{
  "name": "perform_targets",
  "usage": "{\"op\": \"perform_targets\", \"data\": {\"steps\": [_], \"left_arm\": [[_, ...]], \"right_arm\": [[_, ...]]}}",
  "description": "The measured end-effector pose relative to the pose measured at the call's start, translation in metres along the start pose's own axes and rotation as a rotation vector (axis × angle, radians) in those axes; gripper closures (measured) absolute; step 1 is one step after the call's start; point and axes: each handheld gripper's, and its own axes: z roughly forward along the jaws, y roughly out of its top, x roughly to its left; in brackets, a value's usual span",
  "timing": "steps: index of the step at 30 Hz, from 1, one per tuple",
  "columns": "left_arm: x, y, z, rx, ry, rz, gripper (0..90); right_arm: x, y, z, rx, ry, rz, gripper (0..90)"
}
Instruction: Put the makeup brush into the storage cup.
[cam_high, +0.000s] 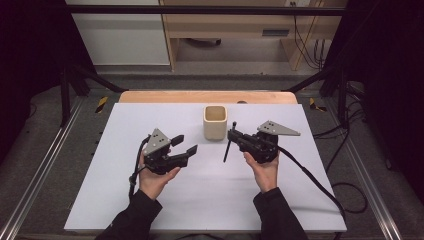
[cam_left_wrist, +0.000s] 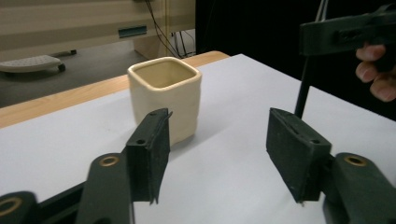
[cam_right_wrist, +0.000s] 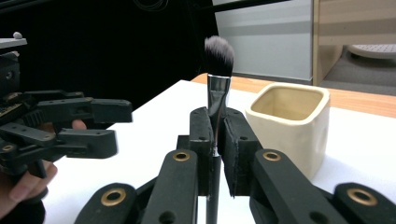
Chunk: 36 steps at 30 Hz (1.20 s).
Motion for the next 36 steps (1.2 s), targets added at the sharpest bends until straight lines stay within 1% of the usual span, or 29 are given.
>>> {"op": "perform_targets", "data": {"steps": [1, 4, 5, 6, 7, 9, 11, 12, 13, 14, 16, 17, 19, 20, 21, 22, 24, 25, 27, 29, 32, 36], "left_arm": [[0.005, -0.002, -0.005, 0.005, 0.009, 0.002, 34.0], [0.015, -0.006, -0.014, 0.020, 0.010, 0.006, 28.4], [0.017, -0.007, -0.016, 0.023, 0.019, 0.010, 26.4], [0.017, -0.007, -0.016, 0.023, 0.019, 0.010, 25.8], [0.023, -0.011, -0.022, 0.025, 0.037, 0.012, 24.5], [0.030, -0.016, -0.027, 0.021, 0.035, -0.007, 21.8], [0.035, -0.020, -0.033, 0.023, 0.047, -0.008, 21.1], [0.035, -0.020, -0.033, 0.023, 0.047, -0.008, 20.1], [0.040, -0.024, -0.037, 0.022, 0.054, -0.013, 19.2], [0.040, -0.024, -0.037, 0.022, 0.054, -0.013, 18.6], [0.047, -0.030, -0.045, 0.019, 0.070, -0.022, 16.8], [0.049, -0.032, -0.048, 0.019, 0.077, -0.019, 15.8], [0.053, -0.035, -0.052, 0.019, 0.091, -0.024, 15.1], [0.053, -0.035, -0.052, 0.019, 0.091, -0.024, 14.6], [0.055, -0.037, -0.054, 0.018, 0.092, -0.035, 14.1], [0.057, -0.038, -0.056, 0.024, 0.096, -0.030, 13.5], [0.057, -0.039, -0.056, 0.024, 0.099, -0.032, 12.8], [0.059, -0.040, -0.058, 0.030, 0.103, -0.024, 12.4], [0.060, -0.041, -0.059, 0.030, 0.107, -0.028, 11.6], [0.063, -0.043, -0.061, 0.045, 0.115, -0.024, 10.7], [0.064, -0.044, -0.062, 0.049, 0.123, -0.025, 10.0], [0.069, -0.048, -0.064, 0.062, 0.131, -0.016, 9.5]], "right_arm": [[-0.001, 0.001, -0.001, -0.003, -0.005, -0.003, 83.2], [-0.002, 0.003, -0.003, -0.009, -0.011, -0.010, 83.2], [-0.002, 0.004, -0.004, -0.010, -0.012, -0.015, 83.2], [-0.002, 0.004, -0.004, -0.010, -0.012, -0.015, 83.2], [-0.003, 0.005, -0.005, -0.013, -0.015, -0.015, 83.2], [-0.005, 0.006, -0.005, -0.015, -0.018, -0.016, 83.2], [-0.007, 0.008, -0.005, -0.013, -0.021, -0.021, 83.2], [-0.007, 0.008, -0.005, -0.013, -0.023, -0.023, 83.1], [-0.008, 0.009, -0.005, -0.014, -0.024, -0.024, 83.2], [-0.009, 0.009, -0.005, -0.014, -0.024, -0.022, 83.1], [-0.011, 0.011, -0.004, -0.021, -0.025, -0.023, 83.2], [-0.012, 0.011, -0.004, -0.024, -0.026, -0.020, 83.2], [-0.013, 0.013, -0.004, -0.028, -0.034, -0.024, 83.2], [-0.014, 0.014, -0.003, -0.027, -0.039, -0.027, 83.2], [-0.014, 0.014, -0.003, -0.028, -0.040, -0.029, 83.2], [-0.015, 0.015, -0.002, -0.027, -0.041, -0.033, 83.2], [-0.015, 0.016, -0.001, -0.026, -0.045, -0.033, 83.2], [-0.016, 0.017, 0.002, -0.027, -0.048, -0.037, 83.2], [-0.016, 0.019, 0.004, -0.028, -0.052, -0.044, 83.2], [-0.016, 0.022, 0.007, -0.027, -0.057, -0.052, 83.2], [-0.017, 0.024, 0.010, -0.028, -0.064, -0.054, 83.1], [-0.018, 0.030, 0.016, -0.033, -0.076, -0.063, 83.2]]}}
